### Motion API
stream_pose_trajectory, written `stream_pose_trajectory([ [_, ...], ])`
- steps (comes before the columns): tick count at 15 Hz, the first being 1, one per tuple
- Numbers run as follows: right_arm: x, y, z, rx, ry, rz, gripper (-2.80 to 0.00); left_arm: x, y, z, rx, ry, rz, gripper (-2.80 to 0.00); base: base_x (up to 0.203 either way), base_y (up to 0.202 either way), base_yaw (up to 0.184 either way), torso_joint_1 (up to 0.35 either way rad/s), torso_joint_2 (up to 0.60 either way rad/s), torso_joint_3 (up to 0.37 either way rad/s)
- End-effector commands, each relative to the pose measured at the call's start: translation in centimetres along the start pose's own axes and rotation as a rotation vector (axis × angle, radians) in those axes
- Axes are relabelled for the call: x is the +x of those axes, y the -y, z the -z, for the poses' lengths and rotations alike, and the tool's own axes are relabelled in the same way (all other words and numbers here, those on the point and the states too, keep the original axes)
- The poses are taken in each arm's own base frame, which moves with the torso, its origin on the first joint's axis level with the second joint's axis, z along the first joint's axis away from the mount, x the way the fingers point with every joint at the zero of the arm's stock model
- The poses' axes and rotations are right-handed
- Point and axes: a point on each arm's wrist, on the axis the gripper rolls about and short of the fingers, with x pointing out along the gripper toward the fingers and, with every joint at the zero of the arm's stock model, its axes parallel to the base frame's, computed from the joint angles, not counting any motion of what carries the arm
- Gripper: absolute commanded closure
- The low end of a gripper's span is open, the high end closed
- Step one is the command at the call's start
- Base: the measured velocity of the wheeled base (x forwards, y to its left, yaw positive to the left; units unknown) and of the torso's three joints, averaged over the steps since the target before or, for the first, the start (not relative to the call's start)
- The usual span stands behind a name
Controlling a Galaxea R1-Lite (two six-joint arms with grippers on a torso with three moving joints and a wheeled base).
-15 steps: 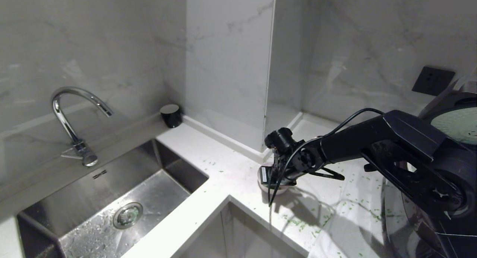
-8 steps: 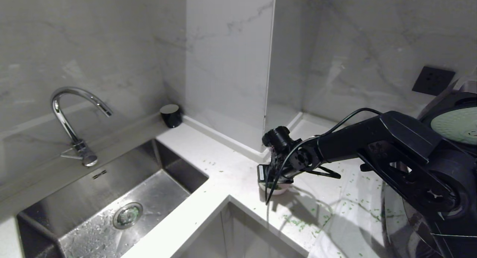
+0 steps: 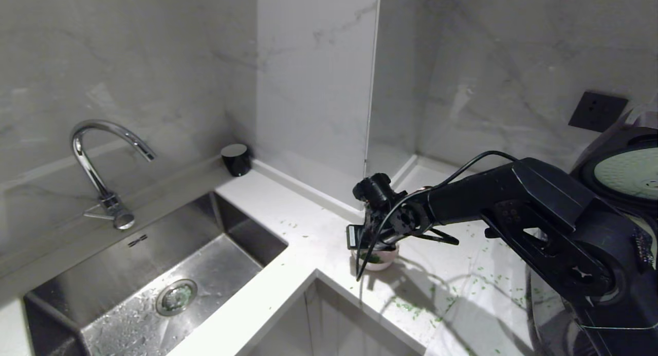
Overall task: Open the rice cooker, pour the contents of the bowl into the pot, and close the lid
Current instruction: Turn on the tap
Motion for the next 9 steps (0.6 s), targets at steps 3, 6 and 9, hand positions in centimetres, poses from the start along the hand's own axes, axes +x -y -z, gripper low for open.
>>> stream_pose_trajectory([
  [3, 0.2, -1.3, -0.5, -0.015, 0.022, -0.024, 0.0, 0.0, 0.0, 0.0, -0.001, 0.001, -0.001, 0.0, 0.0, 0.0, 0.0, 0.0, 0.0, 0.0],
  [6, 0.8, -2.3, -0.9, -0.011, 0.043, -0.046, 0.0, 0.0, 0.0, 0.0, -0.001, 0.001, -0.001, 0.0, 0.0, 0.0, 0.0, 0.0, 0.0, 0.0],
  [9, 1.2, -3.8, -0.6, -0.023, 0.046, -0.068, 0.0, 0.0, 0.0, 0.0, -0.001, 0.001, -0.001, 0.0, 0.0, 0.0, 0.0, 0.0, 0.0, 0.0],
])
